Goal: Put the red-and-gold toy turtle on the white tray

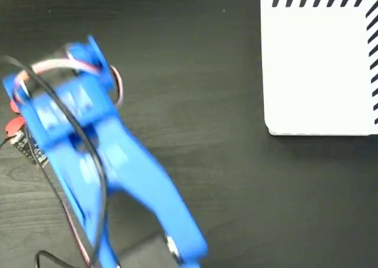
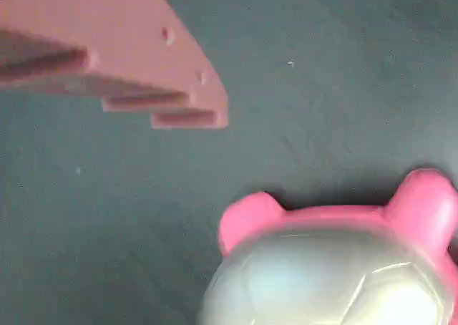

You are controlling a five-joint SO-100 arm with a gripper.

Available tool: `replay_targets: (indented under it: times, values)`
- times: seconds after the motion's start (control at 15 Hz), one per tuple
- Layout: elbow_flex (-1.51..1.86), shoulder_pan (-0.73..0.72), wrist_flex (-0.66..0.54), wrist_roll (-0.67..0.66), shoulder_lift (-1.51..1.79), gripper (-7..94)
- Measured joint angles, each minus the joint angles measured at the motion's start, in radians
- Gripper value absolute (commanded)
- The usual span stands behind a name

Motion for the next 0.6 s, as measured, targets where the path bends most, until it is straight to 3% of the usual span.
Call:
replay_targets:
  times: [0.2, 0.6]
  values:
    - [-0.152, -0.011, 0.048, -0.012, -0.081, 51]
    - [-0.215, -0.074, 0.023, 0.031, -0.242, 51]
